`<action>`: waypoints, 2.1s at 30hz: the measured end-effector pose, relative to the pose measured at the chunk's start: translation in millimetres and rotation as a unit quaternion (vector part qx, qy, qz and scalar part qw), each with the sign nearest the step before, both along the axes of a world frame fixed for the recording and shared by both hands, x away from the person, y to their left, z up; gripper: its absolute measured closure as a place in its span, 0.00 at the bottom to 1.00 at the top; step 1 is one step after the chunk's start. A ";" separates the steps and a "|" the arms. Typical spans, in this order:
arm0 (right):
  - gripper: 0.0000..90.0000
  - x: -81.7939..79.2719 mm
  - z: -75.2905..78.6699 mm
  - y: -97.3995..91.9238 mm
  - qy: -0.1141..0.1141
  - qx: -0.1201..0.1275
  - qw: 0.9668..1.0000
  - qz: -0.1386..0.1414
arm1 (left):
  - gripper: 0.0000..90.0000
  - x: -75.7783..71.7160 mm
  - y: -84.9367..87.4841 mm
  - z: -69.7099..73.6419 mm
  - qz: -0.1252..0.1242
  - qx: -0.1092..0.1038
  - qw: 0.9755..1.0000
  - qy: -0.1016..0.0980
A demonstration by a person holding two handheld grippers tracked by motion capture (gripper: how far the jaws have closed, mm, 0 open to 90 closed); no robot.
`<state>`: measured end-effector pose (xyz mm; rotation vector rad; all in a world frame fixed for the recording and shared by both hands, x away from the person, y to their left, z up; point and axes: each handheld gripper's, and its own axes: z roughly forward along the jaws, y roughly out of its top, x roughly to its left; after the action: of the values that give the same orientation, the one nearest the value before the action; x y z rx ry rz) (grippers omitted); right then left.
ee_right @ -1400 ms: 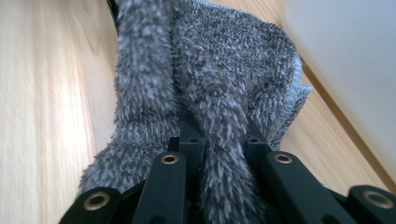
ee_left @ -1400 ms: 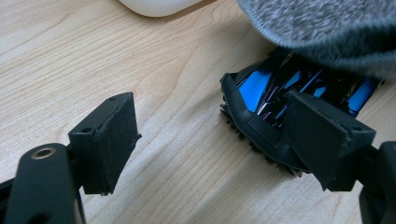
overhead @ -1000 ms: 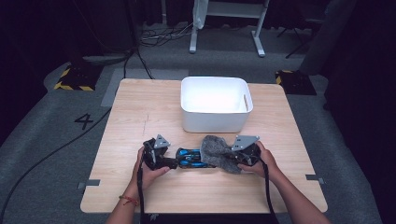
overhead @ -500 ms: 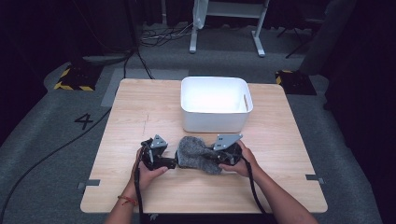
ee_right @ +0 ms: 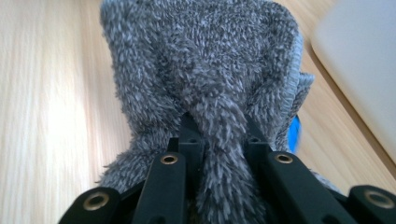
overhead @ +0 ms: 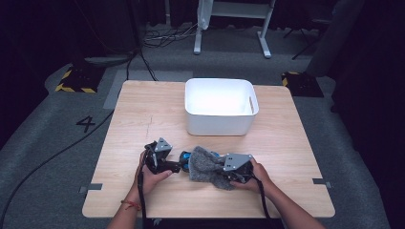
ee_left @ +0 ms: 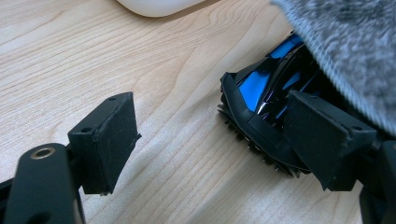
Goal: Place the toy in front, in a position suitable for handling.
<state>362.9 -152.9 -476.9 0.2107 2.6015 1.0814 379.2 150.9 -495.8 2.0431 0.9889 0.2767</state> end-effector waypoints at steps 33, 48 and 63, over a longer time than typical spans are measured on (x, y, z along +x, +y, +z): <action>0.84 84.9 17.1 55.0 0.059 -0.021 0.998 -0.029 | 0.20 -0.3 0.8 -0.3 0.000 0.000 1.000 -0.001; 0.84 96.8 13.0 23.2 0.104 -0.042 0.993 -0.045 | 0.20 1.3 -6.3 -1.1 -0.002 -0.004 1.000 -0.004; 0.85 75.9 -2.3 -39.2 0.122 -0.051 0.989 -0.064 | 0.20 1.8 -6.2 -2.4 -0.004 -0.013 1.000 0.003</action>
<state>438.8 -192.1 -479.2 0.5067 2.8030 0.9254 381.1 144.7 -498.2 2.0261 0.9821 0.2527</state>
